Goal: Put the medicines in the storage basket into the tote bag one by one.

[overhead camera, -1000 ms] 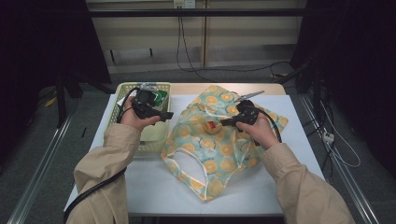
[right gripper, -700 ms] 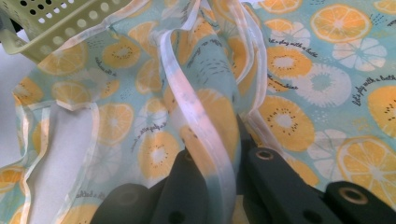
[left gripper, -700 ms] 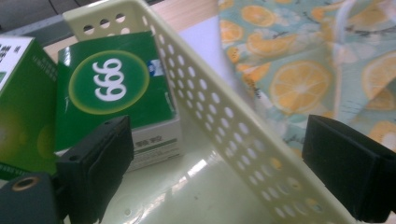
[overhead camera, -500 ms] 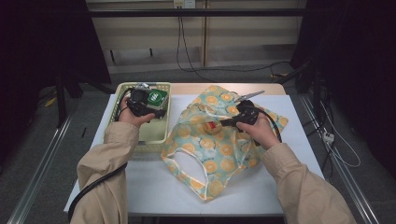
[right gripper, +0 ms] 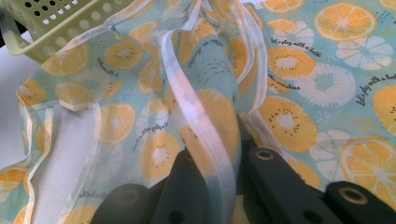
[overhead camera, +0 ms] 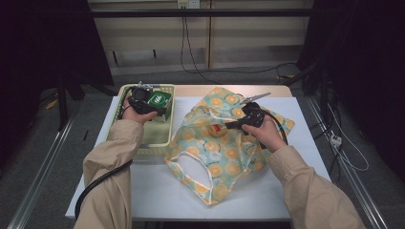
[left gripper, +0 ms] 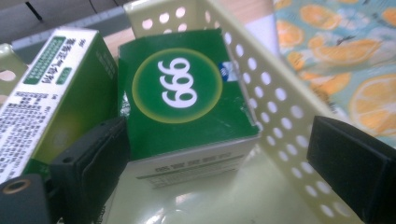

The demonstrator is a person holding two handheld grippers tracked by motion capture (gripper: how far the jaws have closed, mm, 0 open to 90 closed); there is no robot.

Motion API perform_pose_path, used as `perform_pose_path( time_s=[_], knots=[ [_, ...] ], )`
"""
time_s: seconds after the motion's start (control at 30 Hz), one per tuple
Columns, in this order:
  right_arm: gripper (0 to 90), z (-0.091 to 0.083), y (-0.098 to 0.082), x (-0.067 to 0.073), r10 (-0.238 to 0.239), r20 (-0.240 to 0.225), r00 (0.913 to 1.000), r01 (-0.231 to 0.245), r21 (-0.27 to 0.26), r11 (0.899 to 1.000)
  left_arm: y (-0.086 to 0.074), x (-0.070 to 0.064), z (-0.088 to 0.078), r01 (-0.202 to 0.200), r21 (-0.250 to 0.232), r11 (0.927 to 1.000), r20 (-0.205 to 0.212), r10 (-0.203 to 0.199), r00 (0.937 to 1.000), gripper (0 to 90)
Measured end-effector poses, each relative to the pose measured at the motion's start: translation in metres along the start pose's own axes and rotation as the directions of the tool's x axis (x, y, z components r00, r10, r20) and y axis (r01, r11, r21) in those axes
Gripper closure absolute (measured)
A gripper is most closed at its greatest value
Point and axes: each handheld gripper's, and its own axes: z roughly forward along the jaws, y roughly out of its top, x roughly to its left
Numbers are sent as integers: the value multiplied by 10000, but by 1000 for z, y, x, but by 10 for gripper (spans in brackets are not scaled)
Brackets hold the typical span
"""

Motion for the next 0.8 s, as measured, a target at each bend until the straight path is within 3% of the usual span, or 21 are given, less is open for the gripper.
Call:
perform_pose_path(
  time_s=[0.1, 0.53, 0.6, 0.67, 0.8],
  knots=[
    [886, 0, 0, -1, 23, 0, 10000, -23, 2, 10000, 1, 2, 5, 148, -102, 9998, -193, -150, 9997, 50],
    [886, -2, 0, -2, 86, 55, 9999, -86, -28, 10000, -2, 8, 33, 582, 467, 9972, -581, -554, 9968, 90],
    [886, -3, 1, -1, 137, 57, 9999, -137, -129, 9998, -2, 9, 34, 905, 474, 9948, -414, -886, 9952, 100],
    [886, -5, 0, -1, 106, 40, 9999, -105, -165, 9998, -2, 8, 32, 915, 453, 9948, -682, -883, 9938, 139],
    [886, -7, 0, -2, 190, 93, 9998, -188, -208, 9996, -3, 4, 25, 989, 710, 9926, -760, -935, 9927, 159]
  ],
)
